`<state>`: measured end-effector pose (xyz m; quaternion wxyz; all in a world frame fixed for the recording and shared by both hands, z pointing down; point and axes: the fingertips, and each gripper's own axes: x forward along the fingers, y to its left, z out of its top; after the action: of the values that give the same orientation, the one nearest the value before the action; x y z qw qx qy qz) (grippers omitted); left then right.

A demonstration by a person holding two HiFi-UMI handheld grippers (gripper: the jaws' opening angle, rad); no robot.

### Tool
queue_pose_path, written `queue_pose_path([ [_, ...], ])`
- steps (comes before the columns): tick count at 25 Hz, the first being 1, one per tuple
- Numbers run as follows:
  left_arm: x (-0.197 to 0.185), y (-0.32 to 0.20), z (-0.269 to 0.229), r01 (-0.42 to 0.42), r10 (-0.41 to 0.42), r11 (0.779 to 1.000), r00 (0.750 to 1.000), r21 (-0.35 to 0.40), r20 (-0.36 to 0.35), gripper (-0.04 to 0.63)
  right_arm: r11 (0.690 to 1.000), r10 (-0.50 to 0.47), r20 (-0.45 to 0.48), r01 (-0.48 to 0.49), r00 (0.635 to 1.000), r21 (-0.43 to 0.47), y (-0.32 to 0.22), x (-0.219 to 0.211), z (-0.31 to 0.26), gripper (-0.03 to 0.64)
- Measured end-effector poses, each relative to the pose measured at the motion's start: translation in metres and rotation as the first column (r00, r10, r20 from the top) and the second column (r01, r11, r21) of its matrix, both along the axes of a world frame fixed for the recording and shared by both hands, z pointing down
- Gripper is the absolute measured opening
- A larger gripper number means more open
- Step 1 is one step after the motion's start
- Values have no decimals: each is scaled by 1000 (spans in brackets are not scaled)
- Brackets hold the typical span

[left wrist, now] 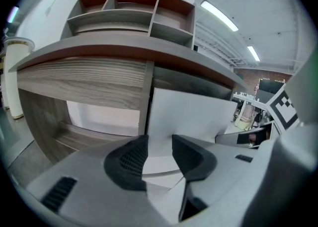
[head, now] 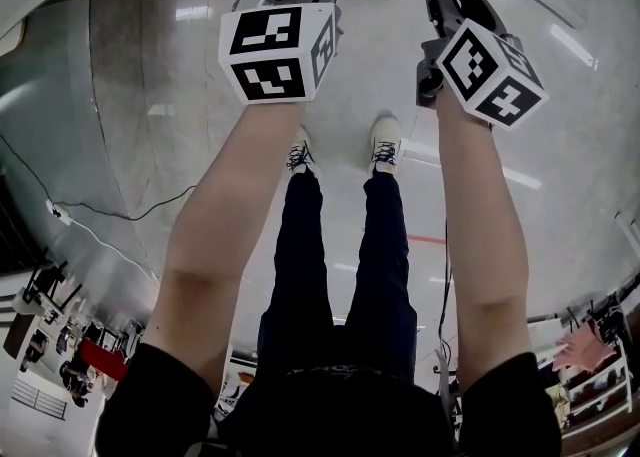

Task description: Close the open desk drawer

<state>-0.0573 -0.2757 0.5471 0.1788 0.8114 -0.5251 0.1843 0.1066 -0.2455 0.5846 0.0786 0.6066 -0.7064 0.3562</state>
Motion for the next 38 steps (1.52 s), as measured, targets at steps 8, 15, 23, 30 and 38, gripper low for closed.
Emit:
queue_pose_path([
  [8, 1, -10, -4, -3, 3, 1000, 1000, 8, 4, 160, 1000, 29, 33, -29, 999, -8, -11, 1, 0, 181],
  [15, 0, -12, -2, -3, 3, 1000, 1000, 10, 6, 156, 1000, 24, 28, -24, 999, -2, -12, 2, 4, 181],
  [23, -14, 71, -8, -61, 55, 996, 994, -62, -97, 11, 994, -89, 164, 77, 982, 83, 44, -14, -21, 17],
  [30, -30, 170, -49, -119, 91, 985, 973, -124, -214, 11, 960, -269, 206, 244, 941, 136, 109, -57, -86, 17],
  [38, -12, 200, -149, -242, 223, 970, 922, -24, -316, 11, 913, -386, 260, 327, 885, 246, 147, -92, -191, 17],
])
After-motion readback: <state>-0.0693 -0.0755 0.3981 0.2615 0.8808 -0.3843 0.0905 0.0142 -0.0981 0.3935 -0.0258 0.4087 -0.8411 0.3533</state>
